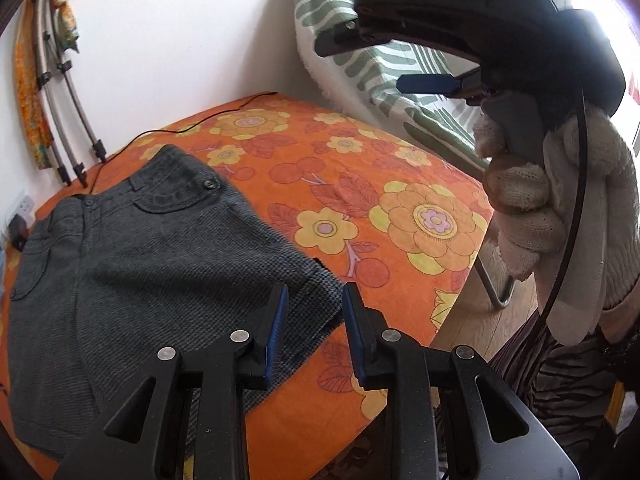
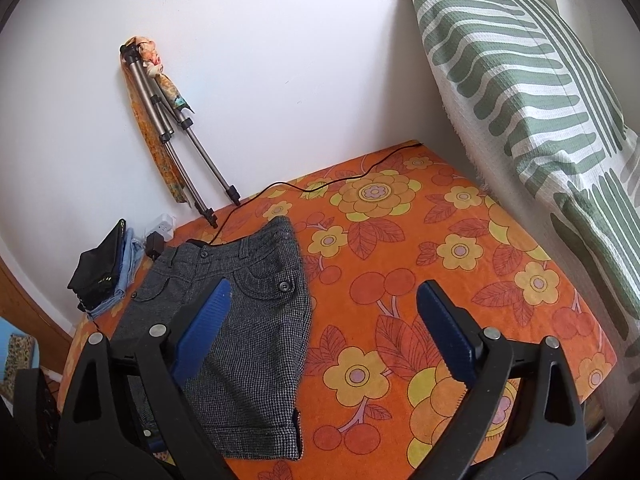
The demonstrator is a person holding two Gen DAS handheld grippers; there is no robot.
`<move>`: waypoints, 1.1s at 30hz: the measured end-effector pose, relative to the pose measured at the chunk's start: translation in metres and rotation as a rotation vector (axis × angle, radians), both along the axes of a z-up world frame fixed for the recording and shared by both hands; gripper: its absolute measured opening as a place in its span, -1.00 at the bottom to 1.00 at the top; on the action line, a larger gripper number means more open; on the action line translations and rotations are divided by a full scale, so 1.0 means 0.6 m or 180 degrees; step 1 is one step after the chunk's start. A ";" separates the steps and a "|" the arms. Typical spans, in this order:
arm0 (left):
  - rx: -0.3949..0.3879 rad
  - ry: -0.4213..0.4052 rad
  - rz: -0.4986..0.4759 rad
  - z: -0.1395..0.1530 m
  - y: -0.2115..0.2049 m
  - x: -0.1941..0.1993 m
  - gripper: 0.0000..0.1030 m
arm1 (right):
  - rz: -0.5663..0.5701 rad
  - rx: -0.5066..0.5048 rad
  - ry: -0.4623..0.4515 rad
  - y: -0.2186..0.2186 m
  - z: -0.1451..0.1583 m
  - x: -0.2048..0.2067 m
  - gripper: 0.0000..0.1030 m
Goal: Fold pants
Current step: 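Move the left tool to the hem of one shorts leg and grasp it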
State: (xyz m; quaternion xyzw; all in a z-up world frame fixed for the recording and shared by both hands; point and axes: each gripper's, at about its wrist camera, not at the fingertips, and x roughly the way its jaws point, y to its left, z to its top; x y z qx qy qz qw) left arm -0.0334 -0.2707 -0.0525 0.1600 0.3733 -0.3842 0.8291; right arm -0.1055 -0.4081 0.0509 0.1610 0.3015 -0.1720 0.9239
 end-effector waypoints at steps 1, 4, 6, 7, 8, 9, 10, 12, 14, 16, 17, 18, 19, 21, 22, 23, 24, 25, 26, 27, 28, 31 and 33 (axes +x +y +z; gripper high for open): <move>0.0054 -0.0019 -0.0047 -0.004 -0.011 -0.004 -0.47 | -0.0009 0.0020 -0.0006 -0.003 0.001 -0.001 0.87; 0.0173 -0.0030 -0.0104 -0.016 -0.036 -0.010 -0.23 | -0.0015 0.0073 -0.0013 -0.011 0.001 -0.004 0.87; 0.0251 -0.0050 -0.0119 -0.024 -0.049 -0.011 -0.15 | -0.0012 0.0095 -0.0006 -0.015 0.001 -0.005 0.87; 0.0303 -0.0063 -0.0120 -0.030 -0.056 -0.011 -0.10 | -0.0014 0.0111 -0.0005 -0.018 0.000 -0.006 0.87; 0.0351 -0.0077 -0.0115 -0.035 -0.061 -0.010 -0.05 | -0.0013 0.0135 -0.0005 -0.021 -0.001 -0.007 0.87; 0.0403 -0.0103 -0.0110 -0.040 -0.065 -0.010 -0.04 | -0.0009 0.0162 -0.0005 -0.023 -0.001 -0.007 0.87; 0.0460 -0.0141 -0.0096 -0.045 -0.069 -0.009 -0.03 | -0.0010 0.0188 -0.0005 -0.026 -0.002 -0.008 0.87; 0.0541 -0.0179 -0.0045 -0.055 -0.074 -0.004 -0.03 | -0.0010 0.0238 -0.0005 -0.033 -0.003 -0.008 0.87; 0.0579 -0.0167 0.0009 -0.064 -0.076 0.004 -0.03 | -0.0007 0.0297 -0.0010 -0.038 -0.005 -0.009 0.87; 0.0612 -0.0145 0.0044 -0.074 -0.076 0.012 -0.04 | 0.0011 0.0348 0.0000 -0.043 -0.008 -0.006 0.87; 0.0607 -0.0111 0.0040 -0.077 -0.076 0.015 -0.15 | 0.0018 0.0367 0.0007 -0.044 -0.009 -0.003 0.87; 0.0605 -0.0077 0.0033 -0.080 -0.075 0.016 -0.24 | 0.0026 0.0384 0.0017 -0.046 -0.011 0.000 0.87; 0.0605 -0.0042 0.0024 -0.082 -0.074 0.018 -0.39 | 0.0041 0.0399 0.0031 -0.047 -0.013 0.004 0.87; 0.0554 0.0006 0.0011 -0.081 -0.070 0.020 -0.53 | 0.0102 0.0422 0.0071 -0.048 -0.017 0.017 0.87; 0.0523 0.0022 0.0020 -0.079 -0.067 0.020 -0.61 | 0.0131 0.0418 0.0100 -0.049 -0.020 0.025 0.87; 0.0482 0.0037 0.0027 -0.076 -0.063 0.022 -0.69 | 0.0150 0.0406 0.0129 -0.050 -0.023 0.032 0.87; 0.0428 0.0052 0.0047 -0.072 -0.057 0.024 -0.72 | 0.0170 0.0398 0.0159 -0.052 -0.026 0.041 0.87; 0.0380 0.0075 0.0062 -0.068 -0.051 0.027 -0.75 | 0.0190 0.0408 0.0190 -0.055 -0.030 0.051 0.87; 0.0329 0.0106 0.0072 -0.064 -0.045 0.029 -0.76 | 0.0206 0.0435 0.0219 -0.059 -0.034 0.059 0.87; 0.0286 0.0121 0.0089 -0.060 -0.040 0.030 -0.76 | 0.0235 0.0483 0.0250 -0.064 -0.040 0.069 0.87; 0.0246 0.0128 0.0103 -0.055 -0.035 0.030 -0.77 | 0.0267 0.0538 0.0283 -0.070 -0.047 0.080 0.87; 0.0146 0.0110 0.0123 -0.040 -0.024 0.028 -0.78 | 0.0301 0.0587 0.0416 -0.081 -0.068 0.115 0.83; 0.0068 0.0109 0.0151 -0.028 -0.013 0.029 -0.78 | 0.0331 0.0594 0.0500 -0.087 -0.081 0.139 0.75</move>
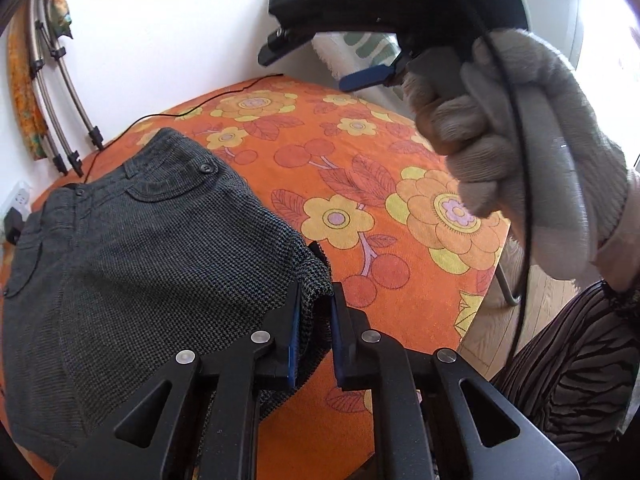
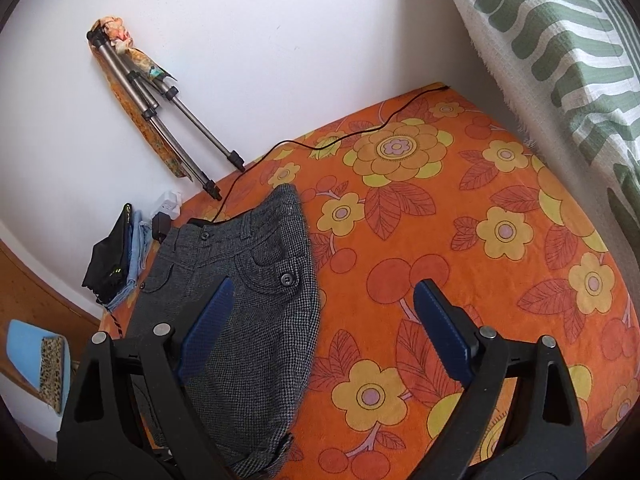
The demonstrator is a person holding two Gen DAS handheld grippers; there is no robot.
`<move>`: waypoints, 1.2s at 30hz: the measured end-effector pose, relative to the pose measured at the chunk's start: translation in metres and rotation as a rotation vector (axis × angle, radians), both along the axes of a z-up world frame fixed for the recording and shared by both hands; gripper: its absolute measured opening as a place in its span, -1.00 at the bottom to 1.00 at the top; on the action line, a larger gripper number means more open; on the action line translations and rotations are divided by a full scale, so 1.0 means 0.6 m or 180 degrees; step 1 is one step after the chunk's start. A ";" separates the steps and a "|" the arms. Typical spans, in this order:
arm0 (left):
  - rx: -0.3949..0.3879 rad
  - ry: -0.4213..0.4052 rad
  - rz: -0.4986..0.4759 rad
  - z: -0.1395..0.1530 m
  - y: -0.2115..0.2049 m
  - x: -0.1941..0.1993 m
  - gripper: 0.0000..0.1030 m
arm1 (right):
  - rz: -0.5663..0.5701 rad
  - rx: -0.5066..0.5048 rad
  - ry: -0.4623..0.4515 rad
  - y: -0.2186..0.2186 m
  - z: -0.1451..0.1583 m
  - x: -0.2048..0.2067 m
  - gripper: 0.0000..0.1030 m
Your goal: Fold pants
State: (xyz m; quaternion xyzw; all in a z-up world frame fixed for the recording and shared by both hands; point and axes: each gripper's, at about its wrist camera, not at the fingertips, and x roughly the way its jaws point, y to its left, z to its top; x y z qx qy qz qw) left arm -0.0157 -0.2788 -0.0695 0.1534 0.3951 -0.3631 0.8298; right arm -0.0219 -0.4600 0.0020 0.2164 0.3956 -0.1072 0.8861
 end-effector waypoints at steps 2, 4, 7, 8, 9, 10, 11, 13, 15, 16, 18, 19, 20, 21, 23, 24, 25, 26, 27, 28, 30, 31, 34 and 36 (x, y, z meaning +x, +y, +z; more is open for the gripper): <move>-0.0080 0.0014 0.0040 0.012 0.011 0.005 -0.78 | 0.0015 0.0067 0.0053 -0.008 -0.014 0.025 0.75; -0.0138 0.0017 0.0070 0.023 0.022 0.009 -0.79 | 0.0001 0.0173 0.0093 -0.022 -0.030 0.049 0.74; -0.0225 0.0032 0.0116 0.037 0.038 0.014 -0.79 | -0.0007 0.0394 0.0147 -0.043 -0.056 0.089 0.74; -0.0256 0.0039 0.0130 0.041 0.044 0.016 -0.79 | -0.0011 0.0470 0.0162 -0.050 -0.065 0.102 0.73; -0.0281 0.0042 0.0143 0.045 0.050 0.017 -0.79 | -0.0015 0.0528 0.0174 -0.055 -0.074 0.113 0.72; -0.0303 0.0045 0.0160 0.048 0.056 0.019 -0.79 | -0.0024 0.0559 0.0198 -0.058 -0.082 0.125 0.72; -0.0325 0.0049 0.0173 0.050 0.062 0.021 -0.79 | -0.0032 0.0581 0.0224 -0.061 -0.091 0.136 0.71; -0.0365 0.0069 0.0203 0.054 0.072 0.025 -0.79 | -0.0030 0.0641 0.0282 -0.064 -0.110 0.160 0.70; -0.0403 0.0094 0.0243 0.057 0.081 0.031 -0.80 | -0.0028 0.0738 0.0342 -0.063 -0.132 0.182 0.69; -0.0420 0.0108 0.0259 0.058 0.085 0.032 -0.80 | 0.0004 0.0805 0.0361 -0.061 -0.142 0.193 0.69; -0.0447 0.0129 0.0272 0.059 0.092 0.034 -0.80 | 0.0083 0.0884 0.0394 -0.049 -0.158 0.212 0.67; -0.0459 0.0138 0.0274 0.059 0.096 0.034 -0.80 | 0.0126 0.0886 0.0417 -0.041 -0.164 0.222 0.67; -0.0472 0.0145 0.0277 0.059 0.101 0.034 -0.80 | 0.0170 0.0873 0.0431 -0.032 -0.167 0.231 0.67; -0.0491 0.0161 0.0280 0.059 0.104 0.033 -0.80 | 0.0212 0.0847 0.0450 -0.024 -0.170 0.242 0.67; -0.0520 0.0191 0.0293 0.060 0.111 0.031 -0.81 | 0.0251 0.0748 0.0496 -0.010 -0.174 0.259 0.66; -0.0525 0.0190 0.0296 0.060 0.114 0.030 -0.81 | 0.0259 0.0705 0.0533 -0.005 -0.176 0.266 0.63; -0.0522 0.0174 0.0302 0.062 0.118 0.029 -0.81 | 0.0272 0.0703 0.0564 -0.003 -0.180 0.271 0.56; -0.0522 0.0161 0.0315 0.065 0.121 0.028 -0.81 | 0.0281 0.0739 0.0598 -0.002 -0.186 0.275 0.37; -0.0528 0.0155 0.0325 0.066 0.127 0.028 -0.81 | 0.0271 0.0788 0.0633 -0.002 -0.191 0.277 0.14; -0.0536 0.0149 0.0342 0.067 0.132 0.029 -0.82 | 0.0259 0.0833 0.0655 -0.002 -0.195 0.279 0.04; -0.0552 0.0138 0.0383 0.068 0.145 0.031 -0.82 | 0.0258 0.0854 0.0670 0.001 -0.197 0.281 -0.33; -0.0563 0.0137 0.0403 0.069 0.151 0.033 -0.82 | 0.0262 0.0838 0.0677 0.003 -0.195 0.281 -0.43; -0.0589 0.0103 0.0462 0.072 0.172 0.033 -0.82 | 0.0247 0.0770 0.0607 0.011 -0.178 0.281 -0.65; -0.0609 0.0089 0.0508 0.074 0.190 0.033 -0.82 | 0.0222 0.0708 0.0543 0.020 -0.162 0.281 -0.68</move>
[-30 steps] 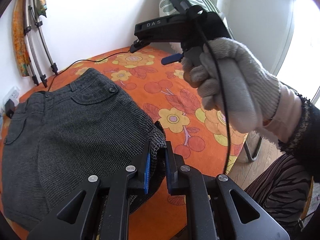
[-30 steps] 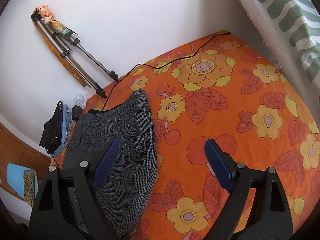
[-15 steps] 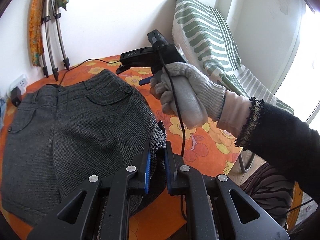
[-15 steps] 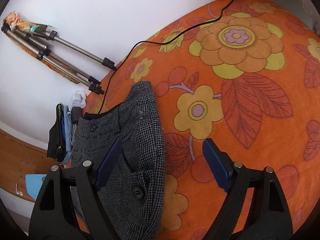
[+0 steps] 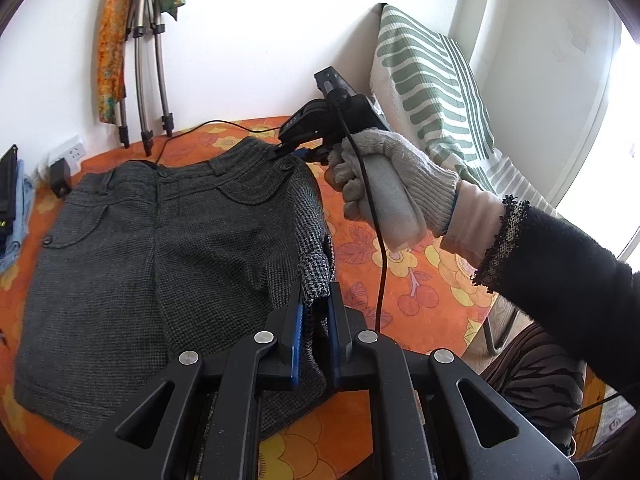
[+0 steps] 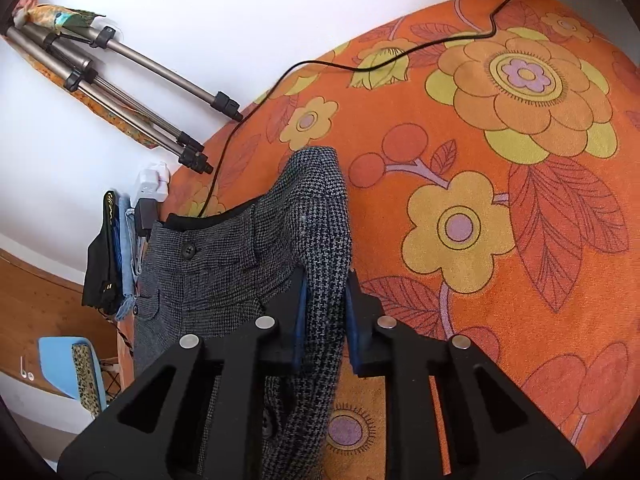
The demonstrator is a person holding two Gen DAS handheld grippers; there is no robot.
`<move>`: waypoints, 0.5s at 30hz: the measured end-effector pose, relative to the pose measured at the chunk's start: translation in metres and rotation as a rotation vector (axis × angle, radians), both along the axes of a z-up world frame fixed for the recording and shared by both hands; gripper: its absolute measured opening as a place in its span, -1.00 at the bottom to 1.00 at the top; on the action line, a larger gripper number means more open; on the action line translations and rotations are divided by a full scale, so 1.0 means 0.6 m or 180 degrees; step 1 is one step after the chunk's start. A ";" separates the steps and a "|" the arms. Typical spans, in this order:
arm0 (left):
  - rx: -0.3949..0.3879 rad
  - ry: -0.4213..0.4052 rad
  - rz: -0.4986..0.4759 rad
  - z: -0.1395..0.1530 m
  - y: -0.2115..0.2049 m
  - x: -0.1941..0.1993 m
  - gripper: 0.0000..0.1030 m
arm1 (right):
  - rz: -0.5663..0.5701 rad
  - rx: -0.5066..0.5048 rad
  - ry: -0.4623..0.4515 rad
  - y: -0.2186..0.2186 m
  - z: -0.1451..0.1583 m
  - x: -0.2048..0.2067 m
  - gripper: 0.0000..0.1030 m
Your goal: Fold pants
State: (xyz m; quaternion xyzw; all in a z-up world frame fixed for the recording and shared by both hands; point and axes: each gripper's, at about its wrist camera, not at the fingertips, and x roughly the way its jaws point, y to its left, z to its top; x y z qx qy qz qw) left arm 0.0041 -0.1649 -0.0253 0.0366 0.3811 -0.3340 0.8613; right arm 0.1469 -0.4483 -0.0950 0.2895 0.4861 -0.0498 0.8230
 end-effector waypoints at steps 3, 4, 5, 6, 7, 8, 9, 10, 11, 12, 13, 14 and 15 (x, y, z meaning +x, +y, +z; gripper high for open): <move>-0.0012 -0.0028 0.0072 0.004 0.027 -0.002 -0.83 | -0.0049 -0.0053 -0.0107 0.019 0.026 0.001 -0.72; -0.0017 -0.0039 0.0098 0.005 0.037 -0.002 -0.83 | -0.0060 -0.0073 -0.0144 0.028 0.034 0.003 -0.73; -0.0021 -0.0050 0.0129 0.007 0.048 -0.002 -0.83 | -0.0062 -0.0111 -0.0178 0.039 0.043 0.005 -0.74; -0.0028 -0.0062 0.0158 0.009 0.060 -0.002 -0.83 | -0.0054 -0.0166 -0.0205 0.052 0.052 0.008 -0.75; -0.0035 -0.0074 0.0192 0.010 0.072 -0.002 -0.83 | -0.0033 -0.0227 -0.0225 0.066 0.061 0.014 -0.75; -0.0042 -0.0078 0.0220 0.012 0.084 -0.002 -0.83 | -0.0014 -0.0284 -0.0244 0.081 0.070 0.019 -0.75; -0.0044 -0.0086 0.0249 0.013 0.096 -0.001 -0.83 | 0.0012 -0.0332 -0.0258 0.095 0.079 0.025 -0.76; -0.0042 -0.0098 0.0285 0.014 0.110 -0.001 -0.83 | 0.0038 -0.0384 -0.0269 0.111 0.088 0.032 -0.76; -0.0046 -0.0108 0.0323 0.014 0.124 0.000 -0.83 | 0.0067 -0.0439 -0.0284 0.126 0.097 0.039 -0.76; -0.0051 -0.0114 0.0360 0.016 0.136 0.001 -0.83 | 0.0098 -0.0493 -0.0300 0.143 0.106 0.046 -0.76; -0.0063 -0.0122 0.0406 0.017 0.151 0.002 -0.83 | 0.0127 -0.0533 -0.0314 0.159 0.113 0.053 -0.76; -0.0073 -0.0134 0.0457 0.017 0.167 0.002 -0.83 | 0.0157 -0.0561 -0.0323 0.176 0.119 0.062 -0.76; -0.0085 -0.0140 0.0502 0.016 0.181 0.002 -0.83 | 0.0190 -0.0586 -0.0326 0.194 0.124 0.071 -0.76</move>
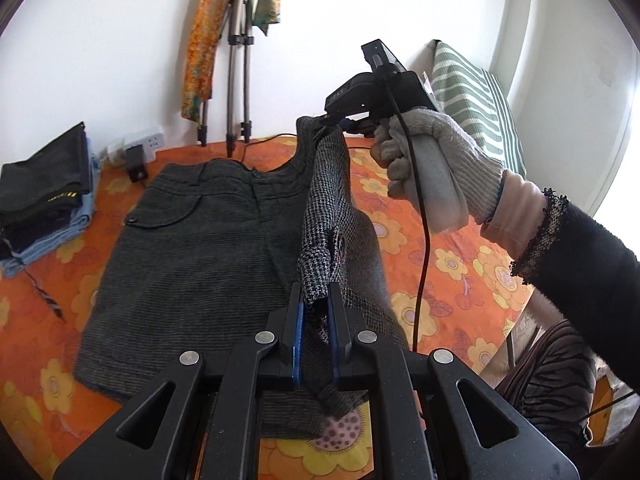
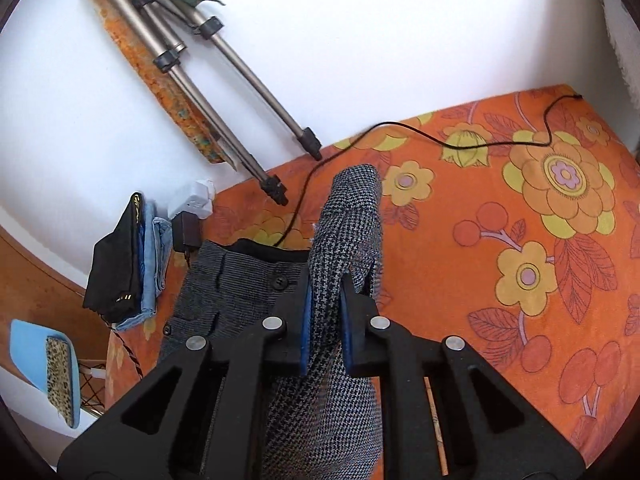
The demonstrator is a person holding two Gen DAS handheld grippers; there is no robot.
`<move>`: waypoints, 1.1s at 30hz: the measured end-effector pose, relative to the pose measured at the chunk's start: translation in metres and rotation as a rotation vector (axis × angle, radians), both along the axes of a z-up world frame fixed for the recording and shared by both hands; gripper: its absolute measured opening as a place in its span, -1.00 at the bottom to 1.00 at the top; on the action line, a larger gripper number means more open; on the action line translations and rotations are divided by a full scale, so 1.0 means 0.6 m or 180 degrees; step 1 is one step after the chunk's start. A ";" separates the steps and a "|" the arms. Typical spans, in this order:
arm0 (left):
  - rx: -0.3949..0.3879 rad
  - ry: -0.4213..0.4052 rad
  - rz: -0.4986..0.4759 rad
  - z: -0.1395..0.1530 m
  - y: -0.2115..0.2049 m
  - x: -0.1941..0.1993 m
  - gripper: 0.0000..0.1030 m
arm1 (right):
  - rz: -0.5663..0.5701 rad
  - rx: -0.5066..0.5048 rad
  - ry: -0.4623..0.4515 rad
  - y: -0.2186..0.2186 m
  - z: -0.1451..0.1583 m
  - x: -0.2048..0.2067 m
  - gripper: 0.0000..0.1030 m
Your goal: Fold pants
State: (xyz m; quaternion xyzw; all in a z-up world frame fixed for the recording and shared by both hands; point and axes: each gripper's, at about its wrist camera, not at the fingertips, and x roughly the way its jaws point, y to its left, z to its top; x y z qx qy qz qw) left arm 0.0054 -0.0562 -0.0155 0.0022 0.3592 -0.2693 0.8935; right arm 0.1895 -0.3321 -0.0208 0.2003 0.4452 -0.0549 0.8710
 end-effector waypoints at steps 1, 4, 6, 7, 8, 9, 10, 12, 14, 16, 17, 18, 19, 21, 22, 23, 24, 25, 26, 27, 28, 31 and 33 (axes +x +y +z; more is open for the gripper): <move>-0.0016 -0.0004 0.0049 0.000 0.016 0.001 -0.83 | 0.0033 -0.0025 -0.0001 0.018 0.004 0.009 -0.76; -0.0049 0.0000 0.0205 -0.005 0.065 0.005 -0.83 | 0.0137 -0.0125 0.0031 0.074 0.008 0.041 -0.76; -0.0062 0.0029 0.0304 -0.011 0.095 0.011 -0.83 | 0.0210 -0.0191 0.0065 0.114 0.004 0.063 -0.76; -0.0073 0.0052 0.0356 -0.015 0.110 0.013 -0.83 | 0.0243 -0.0225 0.0084 0.134 0.001 0.074 -0.77; -0.0073 0.0069 0.0406 -0.019 0.127 0.017 -0.83 | 0.0278 -0.0256 0.0104 0.154 -0.002 0.087 -0.77; -0.0072 0.0090 0.0463 -0.024 0.143 0.020 -0.83 | 0.0316 -0.0286 0.0119 0.175 -0.007 0.097 -0.77; -0.0078 0.0114 0.0526 -0.029 0.159 0.024 -0.84 | 0.0355 -0.0329 0.0137 0.195 -0.011 0.108 -0.77; -0.0061 0.0137 0.0654 -0.039 0.190 0.030 -0.84 | 0.0444 -0.0399 0.0169 0.235 -0.020 0.129 -0.77; -0.0066 0.0201 0.0756 -0.050 0.218 0.037 -0.84 | 0.0528 -0.0487 0.0216 0.274 -0.033 0.149 -0.77; -0.0084 0.0294 0.0867 -0.065 0.242 0.046 -0.84 | 0.0593 -0.0564 0.0282 0.310 -0.051 0.170 -0.77; -0.0097 0.0354 0.0902 -0.074 0.251 0.049 -0.84 | 0.0616 -0.0602 0.0324 0.325 -0.062 0.180 -0.77; -0.0106 0.0408 0.0931 -0.082 0.258 0.052 -0.84 | 0.0635 -0.0649 0.0370 0.339 -0.073 0.189 -0.77; -0.0103 0.0454 0.0949 -0.089 0.263 0.054 -0.84 | 0.0661 -0.0695 0.0413 0.353 -0.084 0.198 -0.77; -0.0126 0.0551 0.0972 -0.101 0.268 0.058 -0.84 | 0.0727 -0.0811 0.0469 0.375 -0.106 0.212 -0.77; -0.0137 0.0588 0.0977 -0.105 0.271 0.059 -0.84 | 0.0749 -0.0864 0.0503 0.383 -0.117 0.218 -0.77; -0.0128 0.0597 0.0983 -0.108 0.271 0.057 -0.84 | 0.0762 -0.0890 0.0533 0.390 -0.127 0.222 -0.77; -0.0114 0.0596 0.0983 -0.109 0.272 0.056 -0.84 | 0.0764 -0.0901 0.0562 0.396 -0.135 0.225 -0.77; -0.0092 0.0584 0.0981 -0.111 0.273 0.054 -0.84 | 0.0760 -0.0890 0.0586 0.400 -0.143 0.228 -0.77; -0.0058 0.0565 0.0982 -0.112 0.274 0.051 -0.84 | 0.0762 -0.0879 0.0600 0.403 -0.148 0.230 -0.77; -0.0046 0.0561 0.0987 -0.113 0.275 0.050 -0.84 | 0.0773 -0.0879 0.0608 0.406 -0.153 0.232 -0.77; -0.0053 0.0572 0.1003 -0.114 0.278 0.049 -0.84 | 0.0791 -0.0891 0.0618 0.410 -0.157 0.235 -0.77; -0.0066 0.0611 0.1066 -0.120 0.291 0.051 -0.84 | 0.0851 -0.0942 0.0638 0.419 -0.165 0.242 -0.77; -0.0077 0.0624 0.1115 -0.121 0.297 0.055 -0.84 | 0.0890 -0.0966 0.0652 0.424 -0.172 0.248 -0.77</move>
